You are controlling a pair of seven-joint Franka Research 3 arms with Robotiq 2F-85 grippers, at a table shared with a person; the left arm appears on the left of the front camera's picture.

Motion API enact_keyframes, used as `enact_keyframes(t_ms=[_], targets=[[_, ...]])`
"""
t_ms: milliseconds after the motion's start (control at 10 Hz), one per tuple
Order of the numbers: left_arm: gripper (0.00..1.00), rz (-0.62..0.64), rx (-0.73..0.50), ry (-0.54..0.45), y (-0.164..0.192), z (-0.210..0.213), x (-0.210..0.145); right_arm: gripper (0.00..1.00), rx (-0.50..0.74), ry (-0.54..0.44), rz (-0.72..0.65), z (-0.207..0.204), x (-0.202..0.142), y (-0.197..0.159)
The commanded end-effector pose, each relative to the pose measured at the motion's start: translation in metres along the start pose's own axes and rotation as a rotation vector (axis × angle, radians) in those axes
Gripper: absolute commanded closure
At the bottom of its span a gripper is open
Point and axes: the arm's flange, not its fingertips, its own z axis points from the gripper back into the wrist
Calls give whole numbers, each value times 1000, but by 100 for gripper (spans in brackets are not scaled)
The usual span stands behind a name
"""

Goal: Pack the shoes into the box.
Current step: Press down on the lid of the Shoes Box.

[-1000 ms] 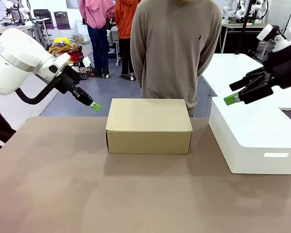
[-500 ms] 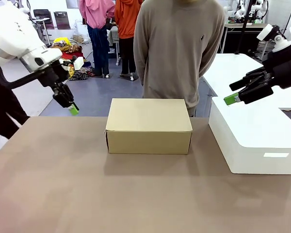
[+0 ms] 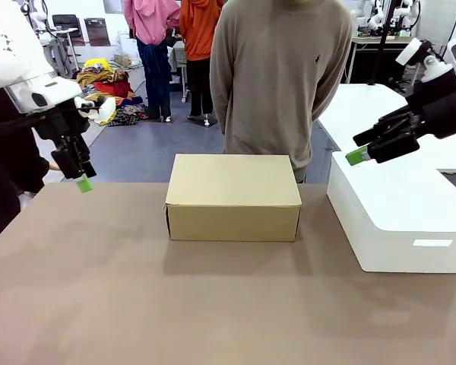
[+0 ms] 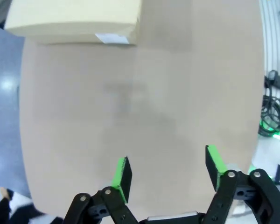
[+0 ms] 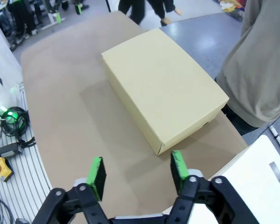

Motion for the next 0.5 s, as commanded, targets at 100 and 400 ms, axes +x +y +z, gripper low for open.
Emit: enact_keyframes(t_ms=[100,400], targets=[[0,50,51,55,-33,-4,-7,95,-12,96,-32,-20,42,-11],[0,94,79,136,-46,-17,-7,100,-28,226,-25,-57,80,-12]])
